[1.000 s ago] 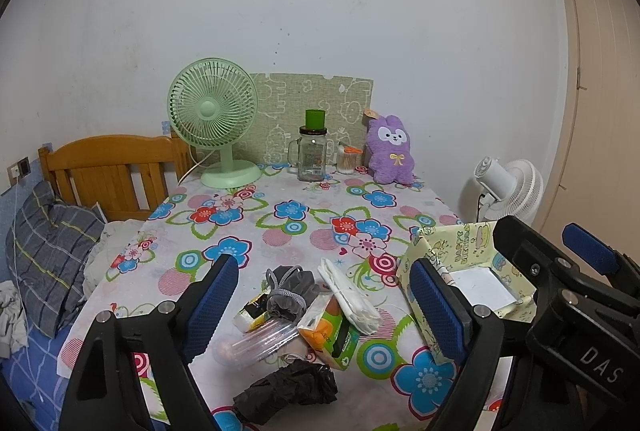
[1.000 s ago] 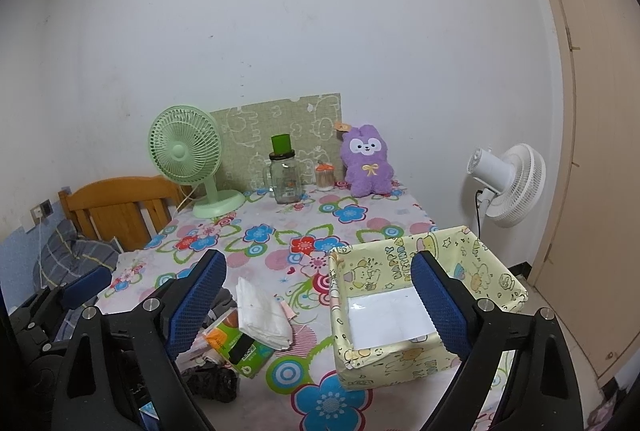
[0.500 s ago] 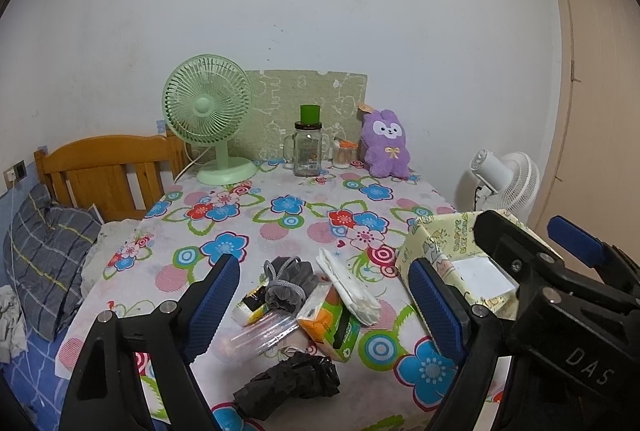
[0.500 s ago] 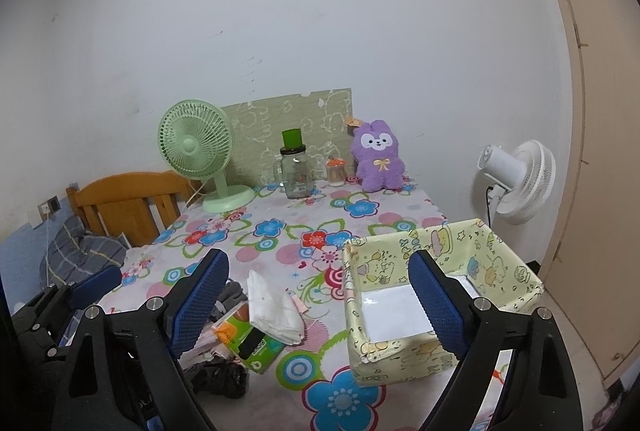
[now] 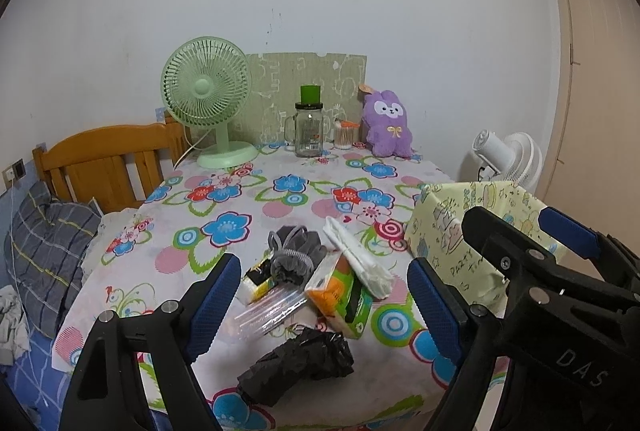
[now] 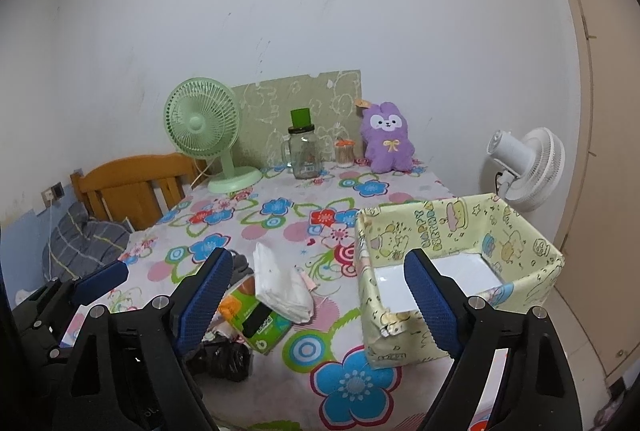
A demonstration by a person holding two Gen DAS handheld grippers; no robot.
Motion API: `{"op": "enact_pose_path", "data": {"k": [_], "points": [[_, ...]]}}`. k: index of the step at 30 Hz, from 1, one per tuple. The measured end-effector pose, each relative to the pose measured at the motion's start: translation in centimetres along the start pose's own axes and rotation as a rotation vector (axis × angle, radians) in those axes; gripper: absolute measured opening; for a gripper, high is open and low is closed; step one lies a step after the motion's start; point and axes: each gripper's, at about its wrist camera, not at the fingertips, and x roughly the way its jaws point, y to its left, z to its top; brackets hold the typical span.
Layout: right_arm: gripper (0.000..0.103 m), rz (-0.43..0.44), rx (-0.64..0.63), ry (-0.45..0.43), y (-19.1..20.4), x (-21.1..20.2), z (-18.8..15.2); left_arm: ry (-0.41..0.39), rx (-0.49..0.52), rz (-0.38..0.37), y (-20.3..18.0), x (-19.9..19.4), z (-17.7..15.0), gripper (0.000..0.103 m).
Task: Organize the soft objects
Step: 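Move the right tool to the green snack bag while the left tool approaches the black umbrella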
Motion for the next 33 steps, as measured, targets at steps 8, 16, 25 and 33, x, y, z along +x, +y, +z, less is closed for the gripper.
{"op": "enact_pose_path", "data": {"k": [8, 16, 25, 33], "points": [[0.089, 0.015, -0.018, 0.023, 1.0, 1.2, -1.9, 0.051, -0.019, -0.015, 1.1, 1.4, -1.8, 0.086], [0.089, 0.039, -0.029, 0.059, 2.2, 2.5, -3.2, 0.087, -0.013, -0.028, 1.7, 2.5, -3.2, 0.086], [0.089, 0.052, -0.052, 0.093, 3.7, 4.2, -4.7, 0.130, -0.027, -0.021, 2.9, 4.0, -4.7, 0.085], [0.089, 0.057, -0.064, 0.122, 4.6, 5.7, -5.7, 0.164, 0.014, -0.018, 2.5, 5.4, -6.1, 0.083]]}}
